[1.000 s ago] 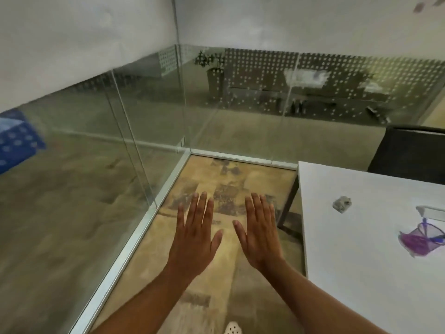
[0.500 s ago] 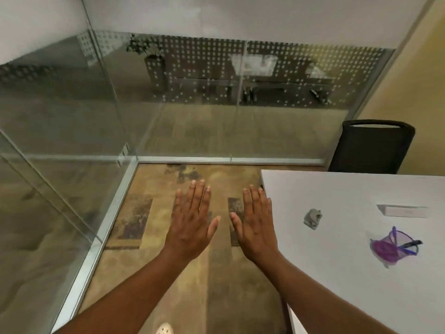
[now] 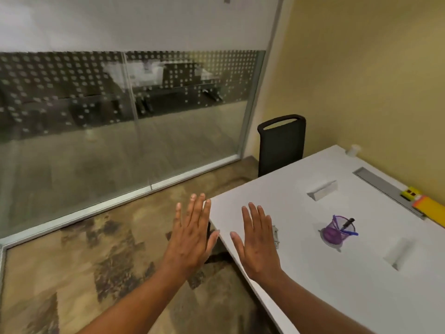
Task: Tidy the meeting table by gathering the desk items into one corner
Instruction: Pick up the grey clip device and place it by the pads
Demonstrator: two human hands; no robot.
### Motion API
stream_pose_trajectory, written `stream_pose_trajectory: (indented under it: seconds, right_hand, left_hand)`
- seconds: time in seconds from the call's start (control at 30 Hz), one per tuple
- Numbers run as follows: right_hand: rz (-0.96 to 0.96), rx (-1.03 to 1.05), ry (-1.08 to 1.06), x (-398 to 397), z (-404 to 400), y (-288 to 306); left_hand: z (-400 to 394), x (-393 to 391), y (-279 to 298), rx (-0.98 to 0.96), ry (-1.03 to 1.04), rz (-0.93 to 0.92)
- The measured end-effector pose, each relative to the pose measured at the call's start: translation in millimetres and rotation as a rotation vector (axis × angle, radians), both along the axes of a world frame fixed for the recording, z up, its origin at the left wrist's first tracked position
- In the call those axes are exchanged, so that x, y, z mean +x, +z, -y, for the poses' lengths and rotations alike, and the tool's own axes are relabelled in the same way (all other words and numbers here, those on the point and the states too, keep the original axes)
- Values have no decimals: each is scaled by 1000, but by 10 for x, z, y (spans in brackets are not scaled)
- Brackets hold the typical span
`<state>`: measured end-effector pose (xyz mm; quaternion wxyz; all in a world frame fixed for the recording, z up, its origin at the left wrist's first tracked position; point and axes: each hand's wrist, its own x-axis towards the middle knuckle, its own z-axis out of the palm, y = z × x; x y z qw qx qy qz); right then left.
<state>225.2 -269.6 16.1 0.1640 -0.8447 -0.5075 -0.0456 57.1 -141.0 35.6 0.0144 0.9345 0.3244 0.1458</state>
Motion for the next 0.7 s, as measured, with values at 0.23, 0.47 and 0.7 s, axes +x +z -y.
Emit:
stream_pose_trajectory:
  seconds: [0.23, 0.47, 0.7]
  right_hand:
    - [-15, -78, -239, 341, -66, -128]
    - [-144, -25, -413, 1056, -30, -323]
    - [-323, -12, -569, 1703, -88, -541]
  left_hand:
    - [-334, 847, -122, -111, -215, -29]
    - [-492, 1903, -262, -112, -424, -109]
    - [-630, 2827, -476, -48, -578, -209]
